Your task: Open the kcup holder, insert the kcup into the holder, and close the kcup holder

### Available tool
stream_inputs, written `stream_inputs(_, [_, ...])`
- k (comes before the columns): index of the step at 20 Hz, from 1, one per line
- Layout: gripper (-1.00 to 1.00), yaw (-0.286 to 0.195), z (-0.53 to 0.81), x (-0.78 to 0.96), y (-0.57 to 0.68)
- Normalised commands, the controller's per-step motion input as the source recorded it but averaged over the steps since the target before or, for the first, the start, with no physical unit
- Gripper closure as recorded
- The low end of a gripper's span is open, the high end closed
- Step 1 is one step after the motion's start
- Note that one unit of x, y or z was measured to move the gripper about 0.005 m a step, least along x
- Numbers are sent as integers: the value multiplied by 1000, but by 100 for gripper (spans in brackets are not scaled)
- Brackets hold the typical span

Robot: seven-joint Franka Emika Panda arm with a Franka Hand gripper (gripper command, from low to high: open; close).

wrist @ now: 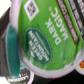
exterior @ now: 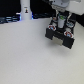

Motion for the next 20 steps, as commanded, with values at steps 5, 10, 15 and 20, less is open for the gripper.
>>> stream_inputs(5, [100,-17,192,92,114])
stream_inputs(10, [100,-32,480,294,249])
stream_inputs(15, [100,-22,-24,140,16])
stream_inputs(20, [100,-10,-126,27,-8])
